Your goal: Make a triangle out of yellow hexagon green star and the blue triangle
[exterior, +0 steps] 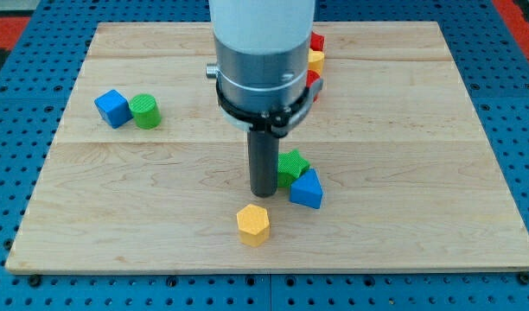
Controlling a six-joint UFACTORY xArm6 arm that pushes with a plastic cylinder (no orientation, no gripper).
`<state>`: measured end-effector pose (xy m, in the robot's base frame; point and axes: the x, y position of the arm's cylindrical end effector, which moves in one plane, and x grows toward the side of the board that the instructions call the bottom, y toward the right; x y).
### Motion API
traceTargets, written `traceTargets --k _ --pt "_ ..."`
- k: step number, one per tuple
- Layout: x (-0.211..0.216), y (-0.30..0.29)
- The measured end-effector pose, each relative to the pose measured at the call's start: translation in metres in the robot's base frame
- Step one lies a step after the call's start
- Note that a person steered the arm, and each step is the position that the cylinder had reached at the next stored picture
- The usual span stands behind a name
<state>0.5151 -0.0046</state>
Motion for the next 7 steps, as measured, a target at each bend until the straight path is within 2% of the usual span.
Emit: traceTargets --k 1,2,3,4,5,6,7 --pt "0.000 0.038" --pt "-0.004 0.044" --pt "-0.011 0.086" --pt "-0.035 0.110" --pt "-0.087 0.030" --pt "-0.114 -0.020" --pt "-0.094 0.019"
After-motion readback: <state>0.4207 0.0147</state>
